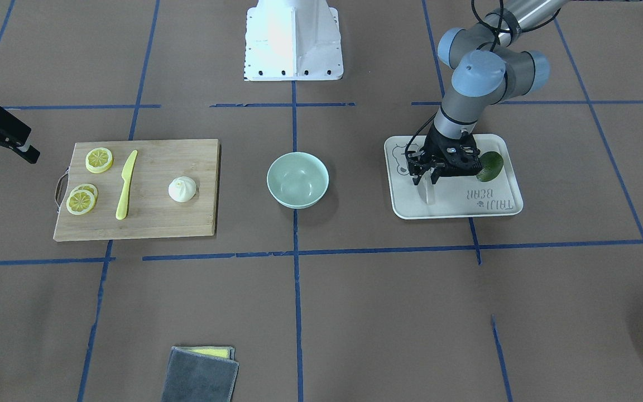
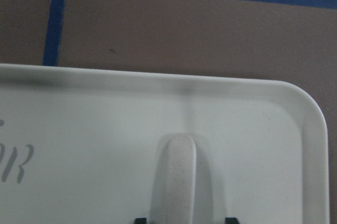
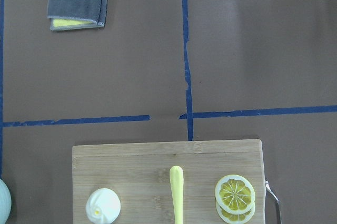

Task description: Put spoon and bun in bowl

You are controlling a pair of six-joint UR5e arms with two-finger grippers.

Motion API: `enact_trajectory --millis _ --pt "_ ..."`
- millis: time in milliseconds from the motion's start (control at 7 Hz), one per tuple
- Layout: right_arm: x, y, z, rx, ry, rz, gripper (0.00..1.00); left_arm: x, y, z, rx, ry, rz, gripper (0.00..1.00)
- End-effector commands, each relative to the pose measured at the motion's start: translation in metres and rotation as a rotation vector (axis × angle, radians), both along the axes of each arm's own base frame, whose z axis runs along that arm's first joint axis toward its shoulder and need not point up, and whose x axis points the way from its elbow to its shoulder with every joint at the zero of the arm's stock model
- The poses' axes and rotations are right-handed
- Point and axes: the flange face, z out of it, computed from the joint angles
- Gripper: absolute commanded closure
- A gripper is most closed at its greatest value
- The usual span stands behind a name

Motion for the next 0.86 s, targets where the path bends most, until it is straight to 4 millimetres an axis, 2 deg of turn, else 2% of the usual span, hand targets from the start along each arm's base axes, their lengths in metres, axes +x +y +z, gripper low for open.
enact_trajectory --millis 0,143,286,429,571,714 --pt "-0.005 0.001 0.000 -0.001 0.001 -0.010 0.00 0.000 0.000 -0.006 -0.016 -0.024 0.000 1.00" --pt "-0.008 0.002 0.000 0.004 0.007 -0.010 0.00 -0.001 0.000 -0.007 -0.017 -0.023 0.000 1.00" --pt "-0.019 0.004 0.002 0.009 0.028 -0.016 0.00 -0.002 0.001 -0.013 -0.010 -0.013 0.000 1.00" --pt "-0.039 0.008 0.003 0.013 0.058 -0.022 0.00 -0.009 0.005 -0.031 0.002 0.005 0.002 1.00" --pt "-0.069 0.012 -0.003 0.020 0.090 -0.019 0.00 -0.025 -0.004 -0.061 0.014 0.027 -0.022 1.00" --pt "-0.104 0.022 -0.006 0.026 0.121 -0.013 0.00 -0.040 -0.031 -0.101 0.034 0.073 -0.070 1.00"
